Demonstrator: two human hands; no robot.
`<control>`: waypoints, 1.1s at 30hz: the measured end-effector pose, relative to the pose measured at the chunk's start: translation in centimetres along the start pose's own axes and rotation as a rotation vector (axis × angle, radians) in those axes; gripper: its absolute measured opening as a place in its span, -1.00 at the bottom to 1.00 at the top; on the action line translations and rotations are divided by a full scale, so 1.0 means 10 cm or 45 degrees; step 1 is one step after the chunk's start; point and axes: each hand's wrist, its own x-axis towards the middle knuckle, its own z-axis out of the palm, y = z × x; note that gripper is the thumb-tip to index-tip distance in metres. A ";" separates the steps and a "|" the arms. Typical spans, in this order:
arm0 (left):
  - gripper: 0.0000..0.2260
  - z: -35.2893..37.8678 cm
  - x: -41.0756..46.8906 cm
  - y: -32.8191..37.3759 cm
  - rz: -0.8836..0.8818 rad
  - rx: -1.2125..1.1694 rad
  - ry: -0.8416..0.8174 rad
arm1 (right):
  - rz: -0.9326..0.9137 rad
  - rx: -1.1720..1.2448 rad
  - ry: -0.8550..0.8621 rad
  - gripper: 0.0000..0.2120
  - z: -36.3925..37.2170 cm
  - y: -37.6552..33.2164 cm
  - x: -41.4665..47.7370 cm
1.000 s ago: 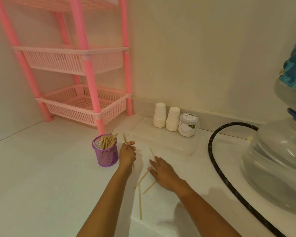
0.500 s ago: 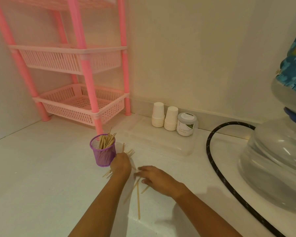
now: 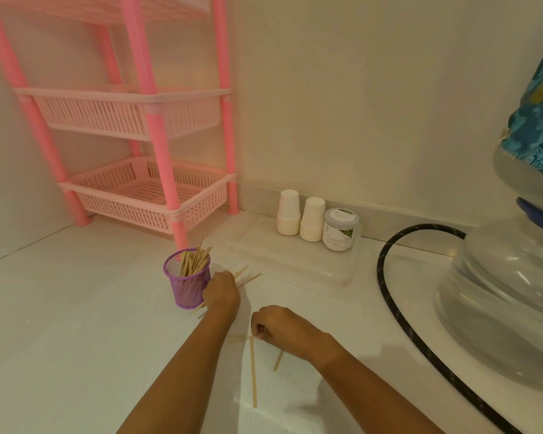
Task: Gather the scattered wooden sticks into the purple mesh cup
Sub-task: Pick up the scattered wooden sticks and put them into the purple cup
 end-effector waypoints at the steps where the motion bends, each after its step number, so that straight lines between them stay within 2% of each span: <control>1: -0.74 -0.01 0.01 0.01 0.012 0.012 -0.012 | 0.044 0.031 0.001 -0.83 0.00 -0.01 0.00; 6: -0.74 -0.05 0.02 0.01 0.040 0.020 -0.085 | 0.313 0.098 -0.068 -0.72 0.02 -0.04 0.05; 11: -0.72 -0.05 -0.02 0.00 0.043 -0.029 -0.149 | 0.383 -0.049 -0.083 -0.70 0.01 -0.05 0.07; 16: -0.70 -0.01 -0.06 -0.02 0.080 -0.176 -0.122 | 0.382 -0.216 -0.080 -0.73 -0.01 -0.01 0.03; 19: -0.67 -0.06 -0.11 0.01 0.086 -0.281 -0.057 | 0.424 -0.132 -0.046 -0.76 -0.08 0.04 0.00; 22: -0.69 -0.10 -0.18 0.03 0.091 -0.367 -0.011 | 0.509 0.086 0.058 -0.76 -0.14 0.12 -0.09; 24: -0.70 -0.11 -0.23 0.03 0.087 -0.338 -0.018 | 0.498 0.118 0.106 -0.76 -0.15 0.17 -0.17; 28: -0.69 -0.11 -0.27 0.04 0.056 -0.390 -0.160 | 0.441 0.146 0.114 -0.77 -0.15 0.19 -0.32; 33: -0.71 -0.13 -0.33 0.00 -0.064 -0.864 -0.245 | 0.283 0.013 -0.051 -0.77 -0.10 0.21 -0.55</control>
